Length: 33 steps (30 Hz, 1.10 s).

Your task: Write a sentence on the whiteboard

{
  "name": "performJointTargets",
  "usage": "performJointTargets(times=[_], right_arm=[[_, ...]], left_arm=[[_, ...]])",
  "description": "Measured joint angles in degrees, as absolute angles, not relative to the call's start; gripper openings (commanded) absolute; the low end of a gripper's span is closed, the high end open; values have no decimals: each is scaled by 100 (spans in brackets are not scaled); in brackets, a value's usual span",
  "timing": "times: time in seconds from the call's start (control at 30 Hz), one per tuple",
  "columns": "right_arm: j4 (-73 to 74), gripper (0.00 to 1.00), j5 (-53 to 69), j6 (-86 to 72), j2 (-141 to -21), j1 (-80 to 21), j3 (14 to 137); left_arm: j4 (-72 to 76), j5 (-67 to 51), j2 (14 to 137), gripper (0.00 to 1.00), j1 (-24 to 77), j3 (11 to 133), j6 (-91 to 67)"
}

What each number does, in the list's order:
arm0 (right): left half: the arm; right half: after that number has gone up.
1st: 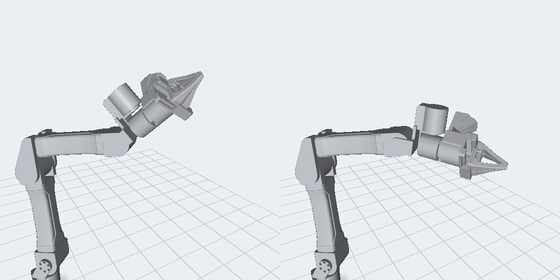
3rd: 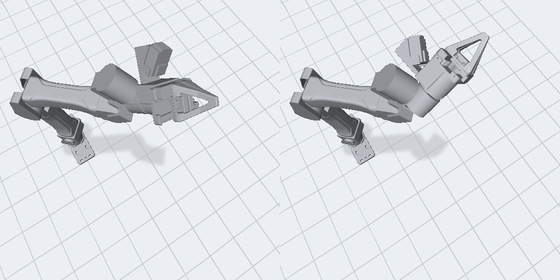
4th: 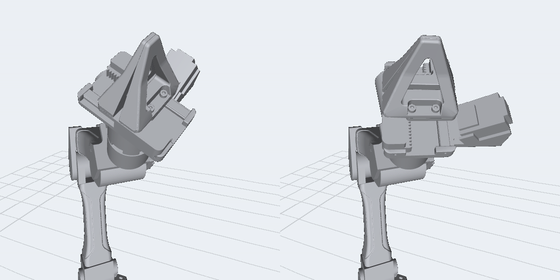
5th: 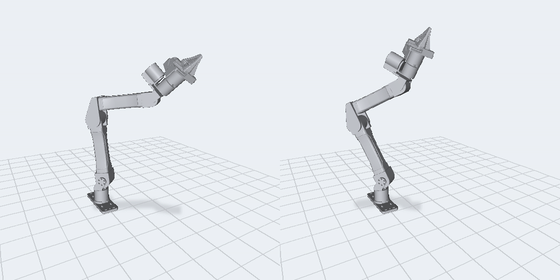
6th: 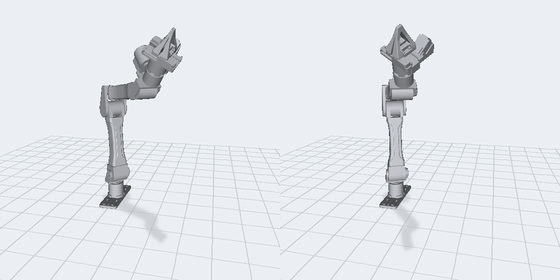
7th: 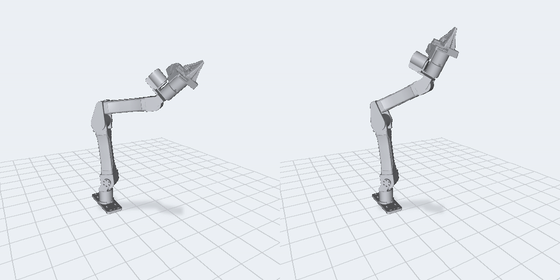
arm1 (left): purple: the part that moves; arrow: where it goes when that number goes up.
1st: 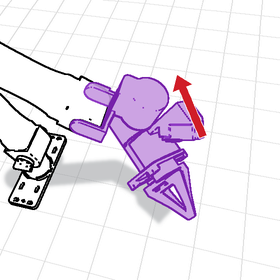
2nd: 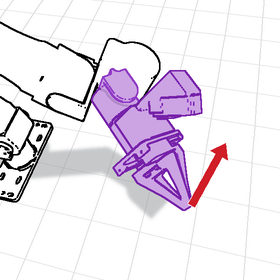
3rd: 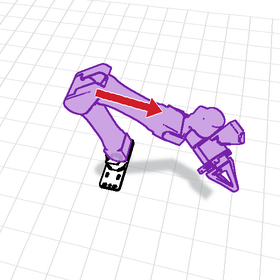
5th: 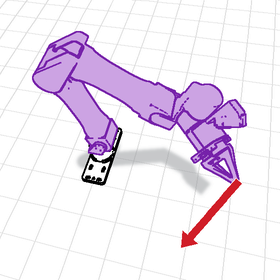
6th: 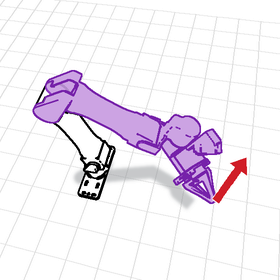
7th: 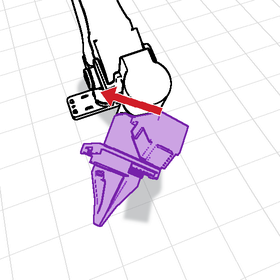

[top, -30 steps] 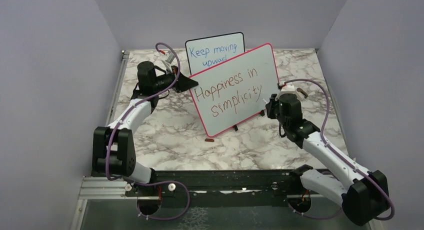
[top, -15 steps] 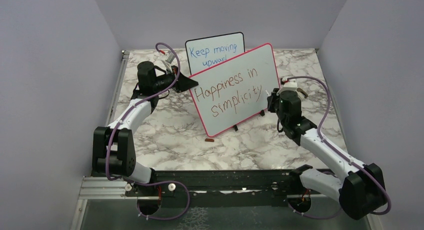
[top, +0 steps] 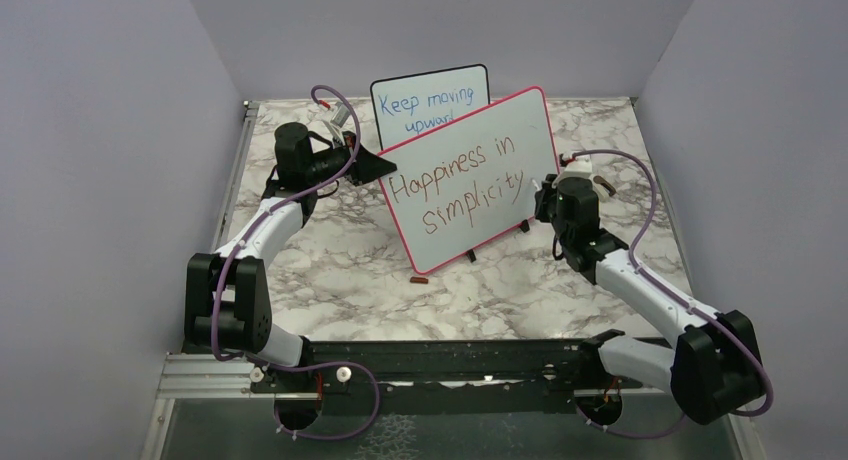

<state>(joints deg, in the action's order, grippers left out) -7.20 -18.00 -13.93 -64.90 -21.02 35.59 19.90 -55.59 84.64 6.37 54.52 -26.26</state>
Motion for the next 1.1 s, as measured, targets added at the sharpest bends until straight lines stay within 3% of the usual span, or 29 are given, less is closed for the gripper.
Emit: performJointTargets(times=[0.33, 0.6, 0.77, 1.0, 1.1], right_arm=[[-692, 1, -1745, -1417, -6488, -2082, 3605], [-58, 1, -1706, -1520, -5450, -2062, 3658], [261, 1, -1634, -1566, -4753, -2062, 3677], [687, 1, -1509, -1586, -4259, -2062, 3682], [836, 1, -1479, -1584, -4130, -2062, 3704]], left_arm=[[1957, -5544, 8464, 0, 639, 5463, -2622], [1815, -5513, 8464, 4, 646, 5531, -2550], [1601, -5428, 8514, 17, 679, 5712, -2477], [974, -4884, 8724, 47, 687, 6128, -2023], [596, -4576, 8733, 55, 690, 6250, -1835]])
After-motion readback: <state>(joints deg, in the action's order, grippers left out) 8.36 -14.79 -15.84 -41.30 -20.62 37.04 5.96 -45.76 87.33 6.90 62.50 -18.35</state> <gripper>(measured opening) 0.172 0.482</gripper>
